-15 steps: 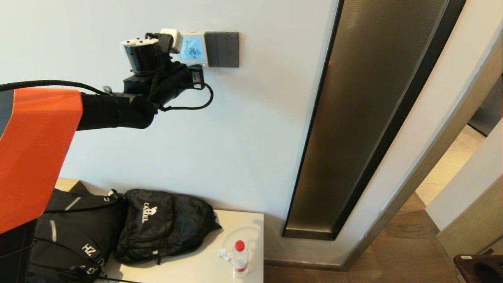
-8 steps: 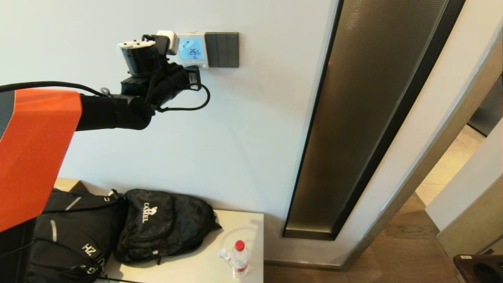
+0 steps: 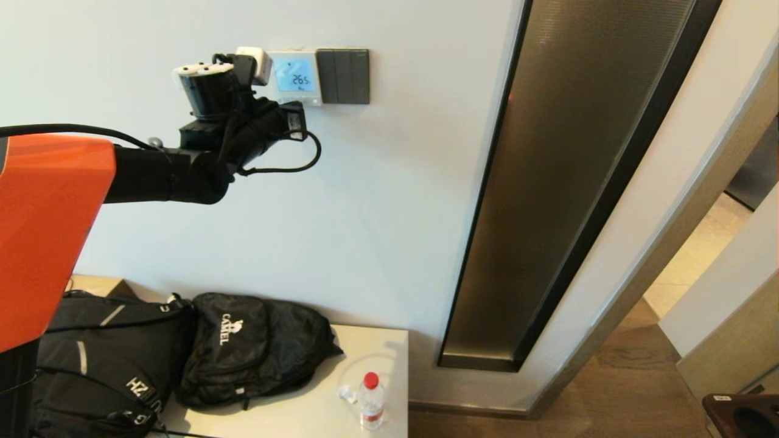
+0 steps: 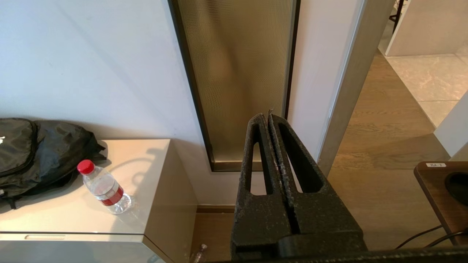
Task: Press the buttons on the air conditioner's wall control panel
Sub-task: Press the temperature increase button
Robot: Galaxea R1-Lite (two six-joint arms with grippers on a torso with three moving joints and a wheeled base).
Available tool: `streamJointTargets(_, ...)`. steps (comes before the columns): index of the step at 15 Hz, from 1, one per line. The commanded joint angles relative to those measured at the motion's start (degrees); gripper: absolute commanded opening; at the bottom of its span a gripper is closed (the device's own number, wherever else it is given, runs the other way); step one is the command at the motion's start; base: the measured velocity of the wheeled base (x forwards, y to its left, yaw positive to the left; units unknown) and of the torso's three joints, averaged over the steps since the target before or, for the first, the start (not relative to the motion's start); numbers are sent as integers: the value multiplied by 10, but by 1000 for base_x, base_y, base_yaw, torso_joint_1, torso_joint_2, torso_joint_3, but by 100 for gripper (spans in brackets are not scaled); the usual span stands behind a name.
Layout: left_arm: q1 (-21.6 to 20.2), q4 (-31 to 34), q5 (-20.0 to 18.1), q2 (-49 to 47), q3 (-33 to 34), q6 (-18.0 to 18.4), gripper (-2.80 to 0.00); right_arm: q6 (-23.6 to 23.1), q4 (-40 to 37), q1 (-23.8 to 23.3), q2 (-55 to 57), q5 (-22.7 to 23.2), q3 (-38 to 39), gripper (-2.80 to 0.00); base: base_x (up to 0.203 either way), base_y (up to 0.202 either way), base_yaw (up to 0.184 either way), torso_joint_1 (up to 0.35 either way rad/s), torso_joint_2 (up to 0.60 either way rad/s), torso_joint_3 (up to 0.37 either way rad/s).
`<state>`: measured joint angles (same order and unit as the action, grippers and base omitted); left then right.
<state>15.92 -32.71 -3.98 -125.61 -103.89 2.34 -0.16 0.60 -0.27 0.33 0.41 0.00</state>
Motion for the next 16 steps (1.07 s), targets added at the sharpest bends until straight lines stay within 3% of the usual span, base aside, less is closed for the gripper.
streamJointTargets(1, 0, 2, -1, -4, -5, 0, -280, 0, 0, 0, 0, 0, 1, -280, 0, 0, 0, 0, 0, 0)
streamJointTargets(7, 1, 26, -1, -20, -47, 0, -280, 0, 0, 0, 0, 0, 1, -280, 0, 0, 0, 0, 0, 0)
streamJointTargets(16, 2, 15, -1, -7, -24, -1, -280, 0, 0, 0, 0, 0, 1, -280, 0, 0, 0, 0, 0, 0)
